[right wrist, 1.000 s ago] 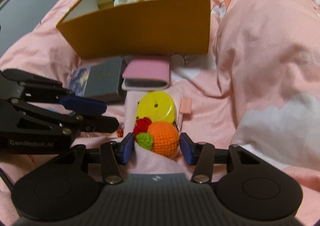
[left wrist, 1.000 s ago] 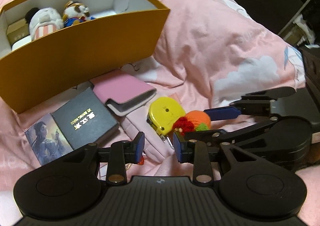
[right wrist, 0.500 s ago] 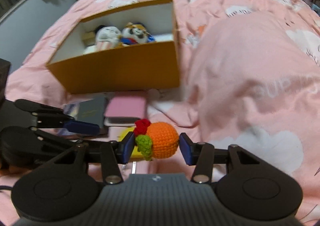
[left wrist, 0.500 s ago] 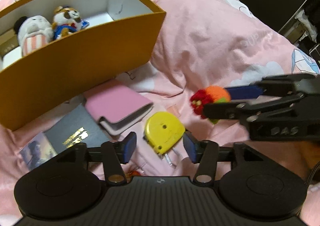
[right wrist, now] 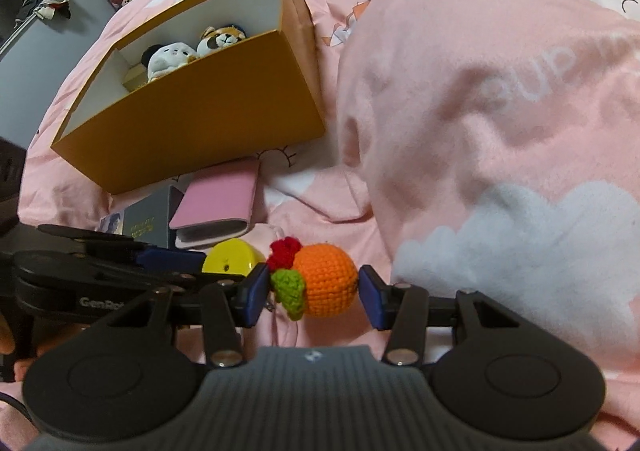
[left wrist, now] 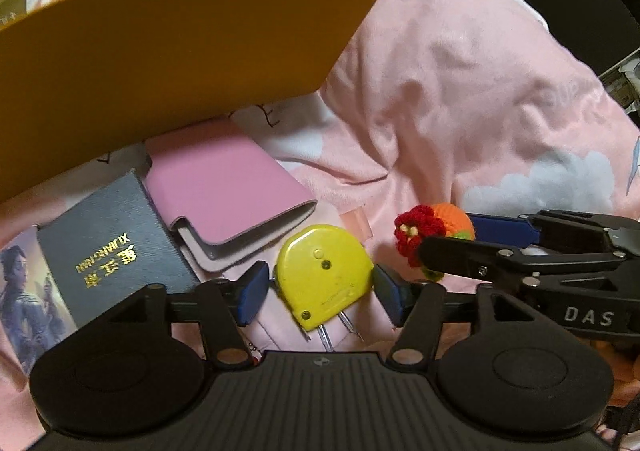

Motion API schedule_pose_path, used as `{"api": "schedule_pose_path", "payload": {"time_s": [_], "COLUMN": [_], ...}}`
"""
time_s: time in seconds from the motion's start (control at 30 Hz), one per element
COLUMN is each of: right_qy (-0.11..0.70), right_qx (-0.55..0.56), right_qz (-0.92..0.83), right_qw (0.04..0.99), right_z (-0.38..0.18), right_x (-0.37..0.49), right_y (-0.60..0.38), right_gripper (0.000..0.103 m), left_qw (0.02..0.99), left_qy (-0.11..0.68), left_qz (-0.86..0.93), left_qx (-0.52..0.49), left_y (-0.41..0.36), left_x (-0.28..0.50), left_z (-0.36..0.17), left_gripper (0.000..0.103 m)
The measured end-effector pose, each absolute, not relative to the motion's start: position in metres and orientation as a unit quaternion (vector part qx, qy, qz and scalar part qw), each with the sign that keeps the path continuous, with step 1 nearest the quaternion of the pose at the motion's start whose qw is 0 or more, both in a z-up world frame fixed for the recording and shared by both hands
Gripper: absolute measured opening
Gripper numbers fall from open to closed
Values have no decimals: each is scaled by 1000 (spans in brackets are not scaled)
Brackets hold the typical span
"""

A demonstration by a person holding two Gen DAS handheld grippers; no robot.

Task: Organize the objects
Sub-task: 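Grasp the yellow tape measure with the left tool while the right tool grasps the crocheted orange, then carry the tape measure and crocheted orange over the orange box with both tools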

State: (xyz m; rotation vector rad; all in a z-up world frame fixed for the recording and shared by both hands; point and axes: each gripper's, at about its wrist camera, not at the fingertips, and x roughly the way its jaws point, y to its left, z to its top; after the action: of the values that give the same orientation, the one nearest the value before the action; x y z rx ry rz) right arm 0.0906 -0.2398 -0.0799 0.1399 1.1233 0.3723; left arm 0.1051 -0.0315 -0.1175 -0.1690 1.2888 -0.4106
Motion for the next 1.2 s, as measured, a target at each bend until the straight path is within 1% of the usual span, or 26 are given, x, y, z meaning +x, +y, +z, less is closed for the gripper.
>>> {"api": "schedule_pose_path", "payload": {"time_s": [0.1,0.2,0.23,0.27,0.3,0.4,0.43,0.47,0.53,0.67,0.73,0.8,0.97,1.13,1.2], "right_qy": [532,534,535,535,534,533,533,533,534,534,535,537,538,541,542], "right_qx": [70,72,73,73,74,74,74,73,72,69,74,81,81,86,87], "right_qz": [175,175,175,176,176,177,177,176,176,176,171,172,173,174,174], "right_qw": [825,824,824,823,823,824,824,824,824,824,824,822,821,818,817], "right_z": [-83,-86,-86,-86,-86,-85,-85,-85,-84,-84,-84,-85,-86,-88,-88], "right_x": [92,91,91,92,92,91,91,91,91,90,91,91,91,91,91], "right_y": [-240,-241,-241,-241,-241,-241,-241,-241,-240,-239,-242,-243,-243,-243,-243], "right_gripper": [51,51,51,51,51,51,51,51,51,51,51,51,51,51,51], "left_qw": [775,777,779,783,787,792,792,794,798,803,804,802,794,801,803], "left_qy": [597,594,592,588,584,576,576,575,569,552,542,531,508,482,485], "left_qz": [-188,-191,-190,-188,-186,-185,-182,-184,-193,-224,-237,-252,-273,-291,-295], "left_qx": [-85,-85,-83,-78,-77,-84,-85,-79,-51,24,65,110,189,202,185], "left_y": [-32,-32,-33,-33,-32,-26,-26,-26,-33,-52,-59,-66,-77,-80,-77], "left_x": [105,104,103,102,101,101,101,100,97,89,84,79,73,69,70], "left_z": [-121,-120,-119,-117,-115,-110,-110,-110,-106,-101,-98,-98,-109,-118,-118], "left_gripper": [72,66,61,53,38,28,27,27,33,53,57,64,68,65,59]}}
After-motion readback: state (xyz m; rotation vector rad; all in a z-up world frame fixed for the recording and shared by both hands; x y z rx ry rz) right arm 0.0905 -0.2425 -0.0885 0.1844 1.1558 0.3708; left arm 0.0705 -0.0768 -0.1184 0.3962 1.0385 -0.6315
